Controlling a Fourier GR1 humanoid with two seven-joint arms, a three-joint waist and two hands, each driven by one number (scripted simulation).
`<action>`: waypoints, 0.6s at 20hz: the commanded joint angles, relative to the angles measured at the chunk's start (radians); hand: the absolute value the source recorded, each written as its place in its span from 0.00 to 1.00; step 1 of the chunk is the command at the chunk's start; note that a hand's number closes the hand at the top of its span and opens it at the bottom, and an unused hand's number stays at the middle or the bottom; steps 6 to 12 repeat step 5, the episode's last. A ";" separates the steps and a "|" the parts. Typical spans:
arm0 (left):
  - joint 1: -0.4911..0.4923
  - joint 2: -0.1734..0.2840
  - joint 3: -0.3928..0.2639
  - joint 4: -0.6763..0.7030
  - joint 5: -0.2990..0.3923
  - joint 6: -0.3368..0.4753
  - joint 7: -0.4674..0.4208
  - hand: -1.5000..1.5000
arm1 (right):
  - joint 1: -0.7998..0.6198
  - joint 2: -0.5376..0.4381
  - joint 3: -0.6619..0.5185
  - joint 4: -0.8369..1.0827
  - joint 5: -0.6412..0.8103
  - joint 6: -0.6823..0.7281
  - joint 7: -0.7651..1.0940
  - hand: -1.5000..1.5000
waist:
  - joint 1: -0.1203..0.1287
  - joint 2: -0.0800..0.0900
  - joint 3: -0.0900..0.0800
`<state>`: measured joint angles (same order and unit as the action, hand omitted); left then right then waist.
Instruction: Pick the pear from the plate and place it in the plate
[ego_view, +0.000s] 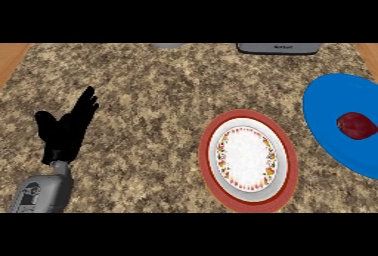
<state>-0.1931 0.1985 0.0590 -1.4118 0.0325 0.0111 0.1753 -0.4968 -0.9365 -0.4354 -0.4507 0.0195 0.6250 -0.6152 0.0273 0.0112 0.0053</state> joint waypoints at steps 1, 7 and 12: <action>0.006 0.016 0.020 0.001 0.019 -0.020 0.000 0.50 | 0.023 -0.031 0.020 0.044 0.020 0.153 -0.173 0.00 | 0.001 0.001 0.000; 0.020 0.010 0.006 0.010 0.004 -0.021 -0.016 0.50 | 0.041 -0.030 0.046 0.063 0.042 0.115 -0.219 0.00 | 0.003 0.004 0.002; 0.020 0.010 0.006 0.010 0.004 -0.021 -0.016 0.50 | 0.041 -0.030 0.046 0.063 0.042 0.115 -0.219 0.00 | 0.003 0.004 0.002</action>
